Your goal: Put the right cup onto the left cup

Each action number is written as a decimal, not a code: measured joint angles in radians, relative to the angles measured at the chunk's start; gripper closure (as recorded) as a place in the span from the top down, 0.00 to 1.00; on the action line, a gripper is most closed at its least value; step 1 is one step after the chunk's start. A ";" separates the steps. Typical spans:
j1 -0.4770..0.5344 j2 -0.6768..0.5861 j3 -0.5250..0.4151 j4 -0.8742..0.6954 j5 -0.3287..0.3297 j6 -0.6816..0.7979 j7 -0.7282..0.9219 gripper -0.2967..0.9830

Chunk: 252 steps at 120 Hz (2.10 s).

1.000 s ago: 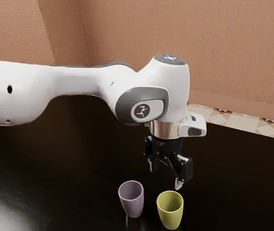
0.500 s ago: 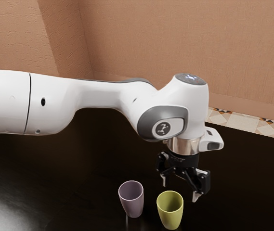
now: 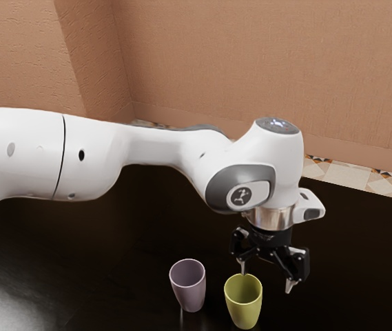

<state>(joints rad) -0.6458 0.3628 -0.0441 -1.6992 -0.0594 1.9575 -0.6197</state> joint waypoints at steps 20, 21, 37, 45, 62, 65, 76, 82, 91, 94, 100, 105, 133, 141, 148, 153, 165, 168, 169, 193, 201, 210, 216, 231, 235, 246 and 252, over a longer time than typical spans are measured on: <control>-0.005 0.011 0.002 -0.016 -0.005 0.032 -0.034 0.77; -0.005 0.013 0.002 -0.016 -0.005 0.034 -0.036 0.77; 0.002 0.032 0.002 -0.016 -0.006 0.054 -0.056 0.77; 0.005 0.036 0.003 -0.017 -0.006 0.060 -0.065 0.77; 0.008 0.033 0.014 -0.028 -0.007 0.067 -0.080 0.77; 0.008 0.032 0.015 -0.031 -0.007 0.068 -0.083 0.77; 0.008 0.032 0.023 -0.046 -0.008 0.076 -0.090 0.77; 0.008 0.034 0.024 -0.051 -0.008 0.080 -0.094 0.77; 0.008 0.041 0.025 -0.054 -0.008 0.086 -0.099 0.77; 0.008 0.045 0.025 -0.054 -0.009 0.088 -0.101 0.77; 0.007 0.050 0.024 -0.054 -0.009 0.093 -0.103 0.77; 0.006 0.056 0.024 -0.053 -0.009 0.097 -0.106 0.77; -0.001 0.073 0.024 -0.051 -0.015 0.110 -0.116 0.77; -0.003 0.074 0.025 -0.051 -0.015 0.111 -0.118 0.74; -0.004 0.073 0.025 -0.051 -0.014 0.113 -0.119 0.69; -0.004 0.073 0.026 -0.051 -0.014 0.114 -0.121 0.66; -0.004 0.070 0.026 -0.051 -0.014 0.115 -0.123 0.57; -0.005 0.069 0.026 -0.052 -0.014 0.115 -0.123 0.55; -0.004 0.069 0.026 -0.052 -0.014 0.115 -0.123 0.54; -0.003 0.066 0.029 -0.054 -0.011 0.116 -0.124 0.39; -0.002 0.066 0.030 -0.055 -0.010 0.116 -0.125 0.36; -0.002 0.067 0.030 -0.056 -0.008 0.116 -0.125 0.32; -0.002 0.068 0.030 -0.056 -0.008 0.116 -0.125 0.30; -0.002 0.068 0.030 -0.057 -0.007 0.116 -0.126 0.23; -0.002 0.067 0.030 -0.057 -0.006 0.116 -0.126 0.22; -0.002 0.064 0.030 -0.058 -0.004 0.116 -0.126 0.19; -0.003 0.063 0.030 -0.057 -0.003 0.115 -0.126 0.18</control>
<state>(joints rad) -0.6486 0.4255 -0.0138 -1.7566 -0.0623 2.0724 -0.7462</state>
